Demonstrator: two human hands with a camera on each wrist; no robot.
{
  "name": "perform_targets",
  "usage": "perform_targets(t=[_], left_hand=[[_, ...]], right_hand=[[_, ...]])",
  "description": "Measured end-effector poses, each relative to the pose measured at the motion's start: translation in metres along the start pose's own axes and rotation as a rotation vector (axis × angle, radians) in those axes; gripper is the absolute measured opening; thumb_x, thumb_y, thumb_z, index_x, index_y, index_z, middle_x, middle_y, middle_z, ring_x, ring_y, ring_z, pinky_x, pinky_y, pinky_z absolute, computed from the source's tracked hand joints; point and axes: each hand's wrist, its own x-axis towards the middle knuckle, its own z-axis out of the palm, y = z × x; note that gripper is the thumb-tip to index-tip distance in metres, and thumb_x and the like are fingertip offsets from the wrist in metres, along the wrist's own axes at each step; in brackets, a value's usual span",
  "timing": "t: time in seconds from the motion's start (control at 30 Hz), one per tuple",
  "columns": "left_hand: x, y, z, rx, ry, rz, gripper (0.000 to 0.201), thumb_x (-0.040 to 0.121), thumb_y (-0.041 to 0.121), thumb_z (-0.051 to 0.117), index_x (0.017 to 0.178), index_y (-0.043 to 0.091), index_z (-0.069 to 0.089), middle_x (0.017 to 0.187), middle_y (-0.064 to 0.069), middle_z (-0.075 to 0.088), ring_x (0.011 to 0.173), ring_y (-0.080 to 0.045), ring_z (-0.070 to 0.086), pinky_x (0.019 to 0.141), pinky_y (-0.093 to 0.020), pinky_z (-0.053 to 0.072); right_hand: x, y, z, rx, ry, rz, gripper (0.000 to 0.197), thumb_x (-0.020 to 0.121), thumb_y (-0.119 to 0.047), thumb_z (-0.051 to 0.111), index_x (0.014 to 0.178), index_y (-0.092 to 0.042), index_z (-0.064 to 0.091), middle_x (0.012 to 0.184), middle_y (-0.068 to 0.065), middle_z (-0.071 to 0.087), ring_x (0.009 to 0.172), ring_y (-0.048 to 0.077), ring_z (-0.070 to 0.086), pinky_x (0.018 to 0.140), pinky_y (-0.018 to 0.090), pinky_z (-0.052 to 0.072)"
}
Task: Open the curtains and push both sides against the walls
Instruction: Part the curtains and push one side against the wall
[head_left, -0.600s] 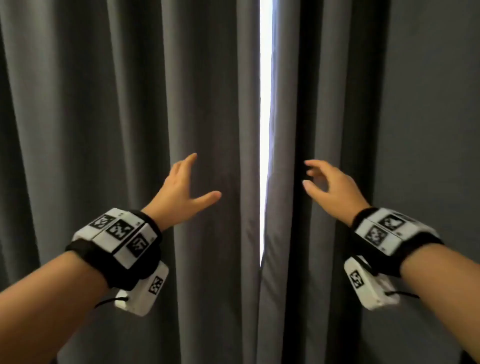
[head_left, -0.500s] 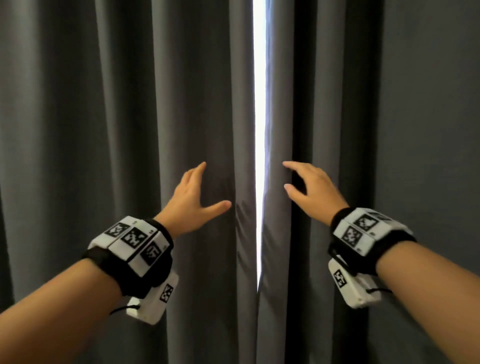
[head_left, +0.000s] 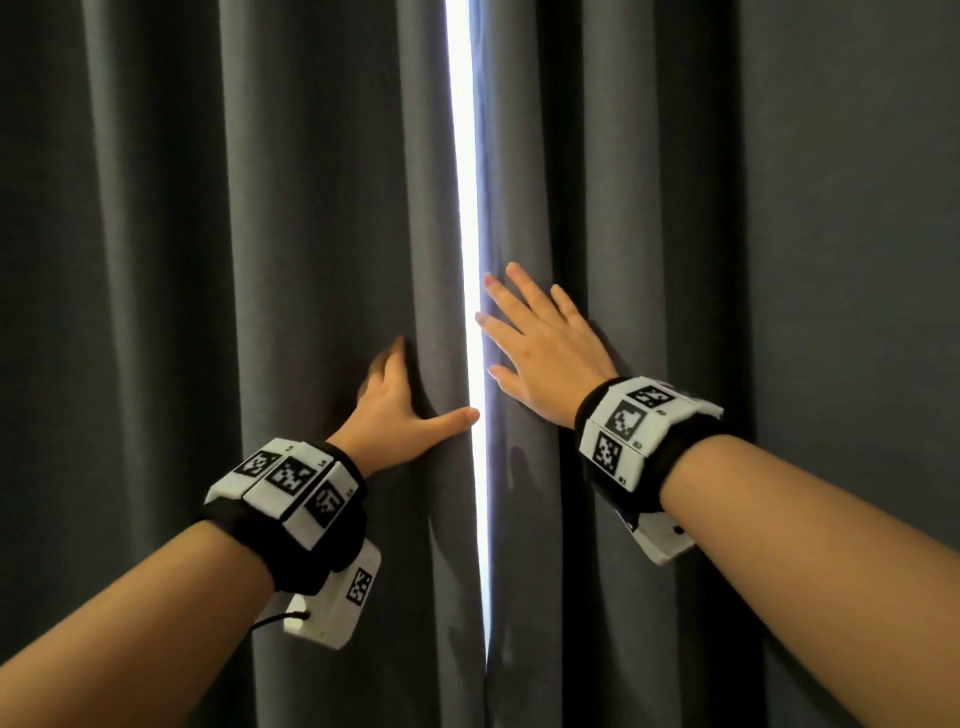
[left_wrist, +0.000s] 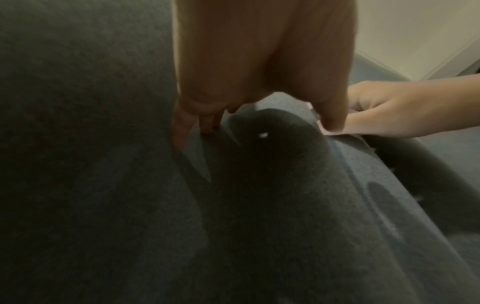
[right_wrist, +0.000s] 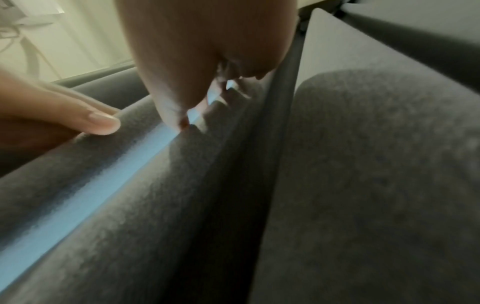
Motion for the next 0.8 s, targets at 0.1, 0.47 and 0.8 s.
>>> perform_targets(t=[0.1, 0.47, 0.8], left_hand=[[-0.001, 0.006, 0.007, 0.039, 0.069, 0.002, 0.112, 0.069, 0.053, 0.07, 0.148, 0.015, 0.001, 0.158, -0.013, 0.01, 0.144, -0.031, 0.017, 0.115, -0.042, 0.022], [-0.008, 0.034, 0.03, 0.067, 0.224, 0.153, 0.075, 0.08, 0.014, 0.066, 0.142, 0.007, 0.023, 0.141, -0.014, 0.043, 0.123, -0.029, 0.051, 0.103, -0.037, 0.044], [-0.011, 0.011, 0.014, 0.125, 0.235, 0.027, 0.071, 0.085, 0.004, 0.056, 0.143, 0.001, 0.017, 0.139, -0.023, 0.045, 0.125, -0.038, 0.047, 0.104, -0.047, 0.039]], right_hand=[[0.0, 0.004, 0.002, -0.026, -0.067, -0.063, 0.054, 0.094, -0.037, 0.043, 0.143, -0.019, 0.031, 0.159, 0.005, 0.011, 0.146, 0.023, -0.003, 0.116, 0.044, 0.005], [-0.023, 0.067, 0.002, -0.037, -0.277, -0.043, 0.057, 0.091, -0.037, 0.043, 0.144, -0.02, 0.03, 0.159, 0.002, 0.011, 0.146, 0.018, -0.002, 0.116, 0.041, 0.006], [-0.056, 0.151, 0.013, -0.198, -0.383, 0.174, 0.063, 0.085, -0.049, 0.05, 0.14, -0.022, 0.036, 0.157, -0.002, 0.015, 0.146, 0.019, 0.001, 0.115, 0.038, 0.012]])
